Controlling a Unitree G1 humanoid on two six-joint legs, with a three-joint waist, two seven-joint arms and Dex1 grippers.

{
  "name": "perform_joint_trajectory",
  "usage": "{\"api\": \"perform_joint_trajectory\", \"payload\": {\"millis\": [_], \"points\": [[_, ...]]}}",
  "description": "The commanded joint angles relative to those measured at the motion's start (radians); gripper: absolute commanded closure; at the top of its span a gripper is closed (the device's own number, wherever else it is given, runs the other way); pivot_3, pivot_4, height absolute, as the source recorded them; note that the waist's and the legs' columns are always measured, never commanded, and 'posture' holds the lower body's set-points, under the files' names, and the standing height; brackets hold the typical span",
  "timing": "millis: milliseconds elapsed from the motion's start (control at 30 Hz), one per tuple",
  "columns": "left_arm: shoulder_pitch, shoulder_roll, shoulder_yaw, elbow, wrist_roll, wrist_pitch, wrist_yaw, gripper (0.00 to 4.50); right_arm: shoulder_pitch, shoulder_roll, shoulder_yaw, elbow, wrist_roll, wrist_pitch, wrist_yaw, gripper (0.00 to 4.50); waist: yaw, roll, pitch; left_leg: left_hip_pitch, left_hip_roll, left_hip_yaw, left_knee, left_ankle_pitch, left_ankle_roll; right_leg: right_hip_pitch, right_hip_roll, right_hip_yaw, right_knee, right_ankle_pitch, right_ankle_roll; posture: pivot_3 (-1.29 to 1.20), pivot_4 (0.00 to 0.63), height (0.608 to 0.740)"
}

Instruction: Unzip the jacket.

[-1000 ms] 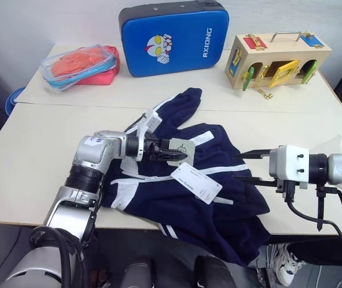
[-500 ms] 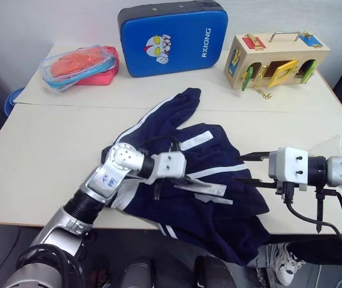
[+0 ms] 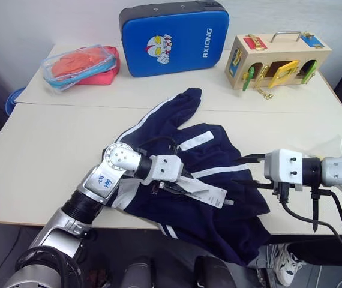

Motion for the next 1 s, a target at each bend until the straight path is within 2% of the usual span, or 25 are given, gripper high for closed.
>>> {"api": "perform_joint_trajectory", "payload": {"millis": [33,133,233,300,400,500,733,1000], "points": [[0.012,0.039,0.07,-0.11,-0.125,0.15,-0.042,1.01,0.006,-0.009,-0.004,-0.028,-0.001,-0.025,0.013,2.24,0.0,0.0,0.0,0.0,0.0,-0.001,0.0,0.0,0.0,0.0,0.0,0.0,0.0,0.0,0.0,0.0,0.15,0.74],[0.018,0.132,0.141,-0.181,-0.254,0.285,-0.123,0.1,0.027,-0.013,-0.005,-0.072,-0.002,-0.037,0.02,2.24,-0.004,0.0,0.0,0.0,0.0,-0.002,0.0,0.0,0.0,0.0,0.0,0.0,0.0,0.0,0.0,0.0,0.15,0.74],[0.011,0.213,0.199,-0.169,-0.292,0.323,-0.159,0.1,0.049,0.003,0.01,-0.132,-0.008,-0.029,0.003,2.24,-0.003,0.0,0.0,0.0,0.001,-0.004,-0.001,0.0,0.0,0.0,0.0,0.0,0.0,0.0,0.0,0.0,0.15,0.74],[0.008,0.275,0.223,-0.11,-0.255,0.264,-0.19,0.1,0.076,0.023,0.043,-0.169,-0.036,-0.041,-0.019,2.24,-0.002,0.0,0.0,0.001,0.001,-0.004,0.0,0.0,0.0,0.0,0.0,0.001,0.0,0.0,0.0,0.0,0.15,0.74],[0.004,0.314,0.218,-0.001,-0.182,0.136,-0.204,0.1,0.118,0.049,0.1,-0.177,-0.103,-0.079,-0.047,2.24,0.001,0.0,0.0,0.001,0.0,-0.002,0.0,0.0,0.0,0.0,0.0,0.0,0.0,0.0,0.0,0.0,0.15,0.74],[-0.005,0.312,0.216,0.09,-0.138,0.054,-0.202,0.1,0.154,0.097,0.165,-0.195,-0.147,-0.075,-0.091,2.24,0.004,0.0,0.0,0.0,0.0,-0.001,0.0,0.0,0.0,0.001,0.0,-0.001,-0.001,0.0,0.0,0.0,0.15,0.74],[-0.011,0.275,0.225,0.096,-0.128,0.051,-0.182,0.1,0.105,0.212,0.268,-0.108,-0.333,-0.168,-0.221,2.24,-0.004,-0.001,0.0,0.0,0.0,-0.001,0.0,0.0,-0.001,0.0,0.0,-0.001,0.0,0.0,0.0,0.0,0.15,0.74],[-0.008,0.28,0.235,0.109,-0.119,0.039,-0.17,0.1,0.093,0.276,0.292,-0.063,-0.416,-0.261,-0.298,2.24,-0.004,-0.001,0.0,0.0,0.0,-0.001,-0.001,0.0,-0.001,0.0,0.0,-0.001,0.0,0.0,0.0,0.0,0.15,0.74]]}}
